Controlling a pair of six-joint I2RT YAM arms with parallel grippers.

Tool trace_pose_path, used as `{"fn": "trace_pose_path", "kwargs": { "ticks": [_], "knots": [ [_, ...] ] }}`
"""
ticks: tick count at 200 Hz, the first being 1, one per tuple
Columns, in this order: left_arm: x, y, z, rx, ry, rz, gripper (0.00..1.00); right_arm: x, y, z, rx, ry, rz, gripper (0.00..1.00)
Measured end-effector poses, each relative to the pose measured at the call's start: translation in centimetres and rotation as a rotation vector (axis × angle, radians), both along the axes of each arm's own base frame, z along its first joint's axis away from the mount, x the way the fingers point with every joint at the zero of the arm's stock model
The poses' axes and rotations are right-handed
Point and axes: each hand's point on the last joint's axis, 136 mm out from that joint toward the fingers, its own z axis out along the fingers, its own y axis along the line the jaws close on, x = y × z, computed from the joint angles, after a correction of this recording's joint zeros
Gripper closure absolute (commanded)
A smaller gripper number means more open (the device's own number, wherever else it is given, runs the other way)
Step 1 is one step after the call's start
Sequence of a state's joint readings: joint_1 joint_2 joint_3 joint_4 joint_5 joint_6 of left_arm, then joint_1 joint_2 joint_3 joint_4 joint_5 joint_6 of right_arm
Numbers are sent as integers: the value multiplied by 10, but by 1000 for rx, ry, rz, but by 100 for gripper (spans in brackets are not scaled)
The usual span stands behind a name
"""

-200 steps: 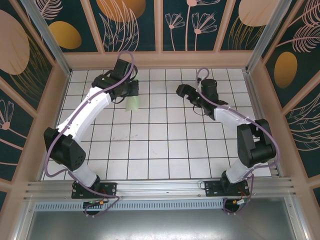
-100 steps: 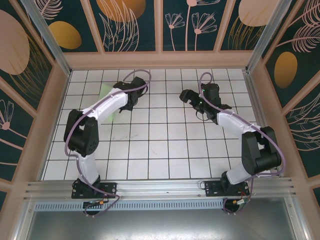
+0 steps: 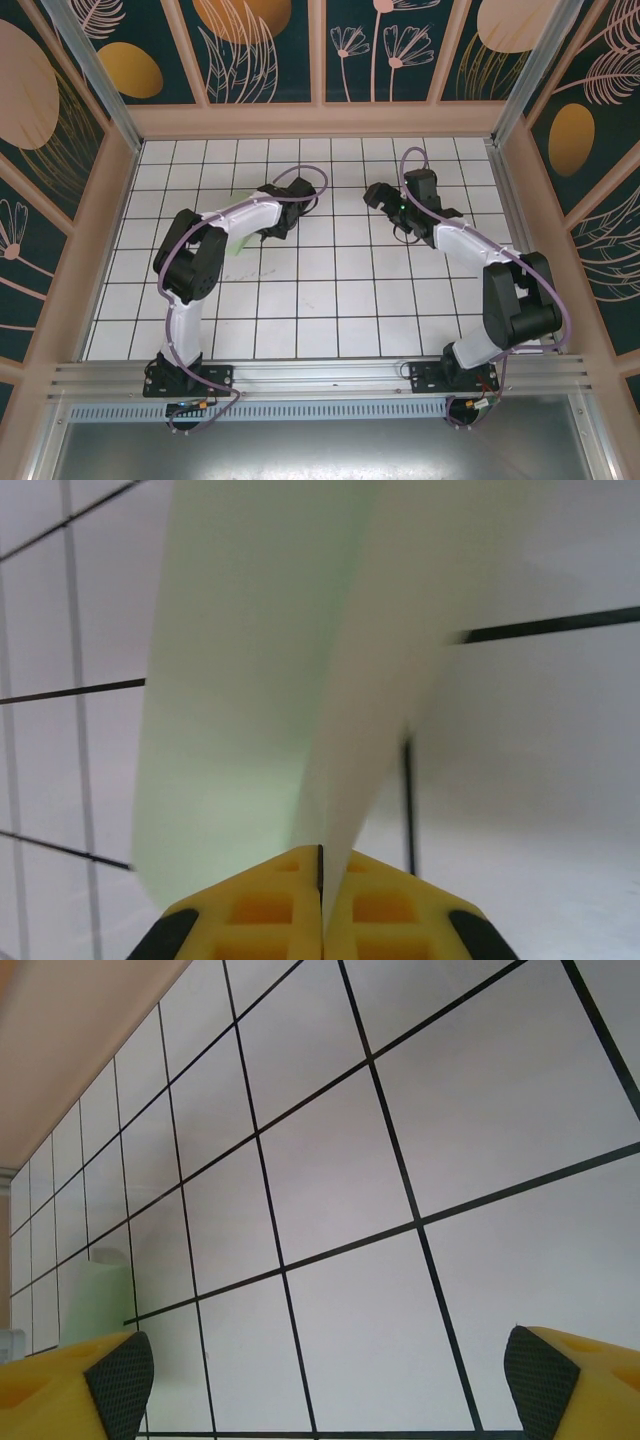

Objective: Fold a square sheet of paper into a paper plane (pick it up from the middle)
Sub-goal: Turn over the paper at the center of the table.

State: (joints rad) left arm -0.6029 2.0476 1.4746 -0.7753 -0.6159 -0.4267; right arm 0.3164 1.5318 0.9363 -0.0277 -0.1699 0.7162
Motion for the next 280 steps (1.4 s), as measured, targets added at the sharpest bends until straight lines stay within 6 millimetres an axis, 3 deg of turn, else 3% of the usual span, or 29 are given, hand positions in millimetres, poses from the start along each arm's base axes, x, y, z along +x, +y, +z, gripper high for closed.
{"fn": "trace_pose_path", "kwargs": {
  "ticks": [52,101,119,147,170,192,212,229,264,280],
  "knots": [
    [1,-31,-16,-179,23,-26,77,-5,0,-10,-8,46,-17,8],
    [-4,-53,-28,-313,56,-38,50,-7,2,-10,-4,51,-13,8],
    [-5,-66,-24,-391,64,-52,47,-7,3,-10,-2,52,-13,8],
    [-7,-98,8,-593,50,-109,33,-8,4,-10,-1,53,-7,8],
    [-6,-127,62,-788,-14,-198,22,-9,6,-10,-1,57,1,11],
    [-4,-137,113,-908,-112,-240,14,-9,20,-8,-9,59,34,21],
    [0,-126,145,-969,-203,-219,11,-4,47,-2,-2,51,93,32],
    [2,-102,150,-1001,-250,-155,10,-2,76,3,9,38,149,38],
    [2,-24,105,-991,-260,87,6,-9,147,11,54,10,272,46],
    [-2,2,87,-975,-252,172,4,-10,180,12,79,6,321,48]
  ]
}}
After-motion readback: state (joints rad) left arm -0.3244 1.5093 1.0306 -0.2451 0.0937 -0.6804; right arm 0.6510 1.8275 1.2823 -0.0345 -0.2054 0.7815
